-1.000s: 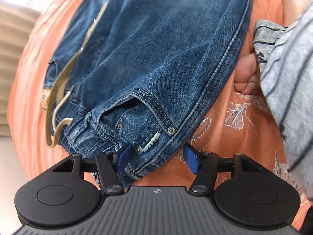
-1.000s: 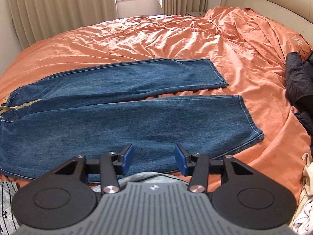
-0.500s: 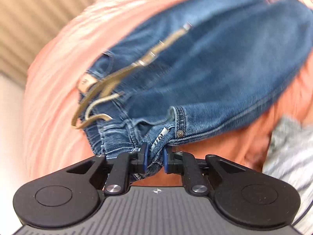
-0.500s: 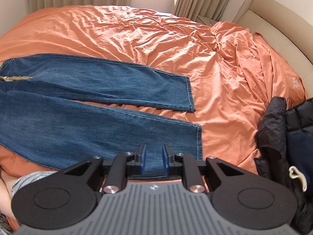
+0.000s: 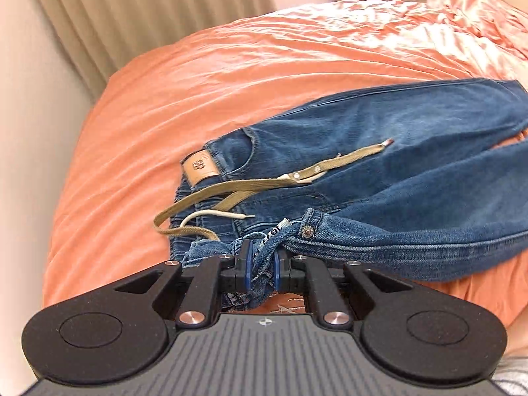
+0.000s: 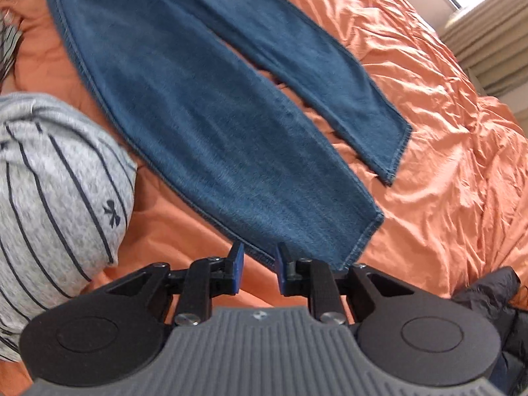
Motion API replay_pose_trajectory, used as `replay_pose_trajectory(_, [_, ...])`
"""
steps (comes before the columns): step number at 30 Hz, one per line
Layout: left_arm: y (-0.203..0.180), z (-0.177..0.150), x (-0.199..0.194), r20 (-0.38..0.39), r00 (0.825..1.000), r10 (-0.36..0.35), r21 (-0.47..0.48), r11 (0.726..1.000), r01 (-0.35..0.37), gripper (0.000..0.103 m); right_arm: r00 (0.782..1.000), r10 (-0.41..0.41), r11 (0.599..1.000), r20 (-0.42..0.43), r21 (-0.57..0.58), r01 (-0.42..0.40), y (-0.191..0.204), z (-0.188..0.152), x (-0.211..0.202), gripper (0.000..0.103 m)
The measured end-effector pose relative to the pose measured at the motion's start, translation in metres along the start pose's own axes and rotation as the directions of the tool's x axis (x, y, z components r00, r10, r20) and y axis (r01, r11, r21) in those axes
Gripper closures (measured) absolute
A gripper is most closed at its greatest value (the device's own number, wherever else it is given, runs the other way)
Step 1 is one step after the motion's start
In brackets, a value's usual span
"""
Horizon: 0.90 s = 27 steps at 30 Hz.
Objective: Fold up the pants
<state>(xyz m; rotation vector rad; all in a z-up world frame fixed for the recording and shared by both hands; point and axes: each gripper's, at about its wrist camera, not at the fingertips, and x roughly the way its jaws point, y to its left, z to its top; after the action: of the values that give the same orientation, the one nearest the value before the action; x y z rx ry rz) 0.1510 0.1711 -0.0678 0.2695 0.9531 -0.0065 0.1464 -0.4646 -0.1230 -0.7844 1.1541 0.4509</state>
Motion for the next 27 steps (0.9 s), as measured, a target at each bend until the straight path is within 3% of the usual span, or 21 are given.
replay_pose_trajectory(3, [0.000, 0.002, 0.001, -0.017, 1.000, 0.023, -0.042, 0.999, -0.023, 0.090, 0.999, -0.036, 0.992, -0.007, -0.118, 0.034, 0.012, -0.007, 0.033, 0.076])
replay_pose_trajectory(12, [-0.004, 0.006, 0.005, -0.074, 0.994, 0.075, -0.105, 0.991, -0.082, 0.090, 0.993, -0.112, 0.928, -0.022, -0.361, 0.097, 0.022, -0.028, 0.092, 0.076])
replay_pose_trajectory(15, [-0.006, 0.008, 0.006, -0.092, 0.992, 0.092, -0.106, 0.989, -0.101, 0.090, 0.994, -0.105, 0.931, 0.022, -0.350, 0.106, 0.014, -0.029, 0.081, 0.077])
replay_pose_trajectory(18, [-0.007, 0.008, 0.008, -0.105, 0.989, 0.101, -0.103, 0.988, -0.112, 0.090, 0.985, -0.150, 0.948, 0.079, -0.273, 0.166, -0.004, -0.028, 0.068, 0.076])
replay_pose_trajectory(23, [-0.006, 0.011, 0.010, -0.114, 0.988, 0.102, -0.125, 0.985, -0.116, 0.090, 0.981, -0.191, 0.927, 0.034, -0.322, 0.192, 0.002, -0.044, 0.090, 0.075])
replay_pose_trajectory(27, [-0.006, 0.010, 0.009, -0.114, 0.988, 0.104, -0.129, 0.985, -0.118, 0.090, 0.980, -0.195, 0.914, 0.048, -0.354, 0.199, 0.020, -0.057, 0.092, 0.076])
